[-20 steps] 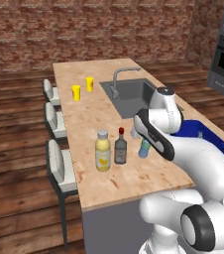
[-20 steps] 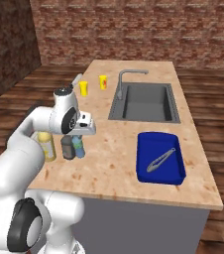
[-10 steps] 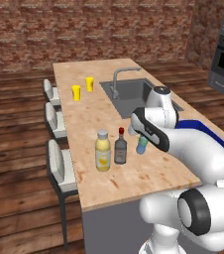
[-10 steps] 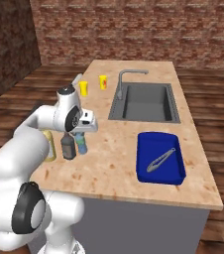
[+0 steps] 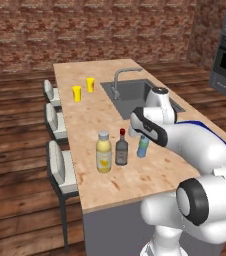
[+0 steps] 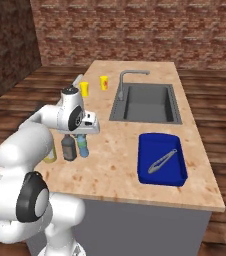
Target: Place the drinks on the dining counter in a tight cluster.
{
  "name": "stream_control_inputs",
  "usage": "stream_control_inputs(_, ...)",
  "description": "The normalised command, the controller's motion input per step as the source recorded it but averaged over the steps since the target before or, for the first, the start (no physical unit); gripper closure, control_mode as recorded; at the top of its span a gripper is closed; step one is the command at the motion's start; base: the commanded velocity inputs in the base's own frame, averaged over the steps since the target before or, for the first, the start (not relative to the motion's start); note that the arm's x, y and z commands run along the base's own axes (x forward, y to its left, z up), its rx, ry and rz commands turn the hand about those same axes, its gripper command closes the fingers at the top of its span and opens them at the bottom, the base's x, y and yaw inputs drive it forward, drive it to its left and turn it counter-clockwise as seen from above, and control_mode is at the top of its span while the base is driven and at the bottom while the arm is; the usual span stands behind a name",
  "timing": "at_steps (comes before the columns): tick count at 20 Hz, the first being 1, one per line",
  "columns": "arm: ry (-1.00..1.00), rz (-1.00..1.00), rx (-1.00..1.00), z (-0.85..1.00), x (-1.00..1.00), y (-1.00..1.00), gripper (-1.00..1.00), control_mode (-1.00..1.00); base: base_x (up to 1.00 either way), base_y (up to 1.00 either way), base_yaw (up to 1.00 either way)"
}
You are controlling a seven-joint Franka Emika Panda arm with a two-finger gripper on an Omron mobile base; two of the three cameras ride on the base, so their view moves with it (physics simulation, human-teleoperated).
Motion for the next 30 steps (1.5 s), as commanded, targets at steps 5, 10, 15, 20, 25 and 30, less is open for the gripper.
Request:
stream_control_inputs(5,0.02,0.0,0.0,-0.21,0.0,0.0,1.0,-1.0,0.0,0.0,0.0)
stream_control_inputs(10,0.0,0.0,0.0,-0.17,0.0,0.0,1.0,-1.0,0.0,0.0,0.0)
stream_control_inputs(15,0.0,0.0,0.0,-0.12,0.0,0.0,1.0,-1.0,0.0,0.0,0.0)
stream_control_inputs(20,0.0,0.0,0.0,-0.1,0.0,0.0,1.0,-1.0,0.0,0.0,0.0)
stream_control_inputs(25,0.0,0.0,0.0,-0.05,0.0,0.0,1.0,-1.0,0.0,0.0,0.0)
stream_control_inputs(30,0.0,0.0,0.0,-0.01,0.0,0.0,1.0,-1.0,0.0,0.0,0.0)
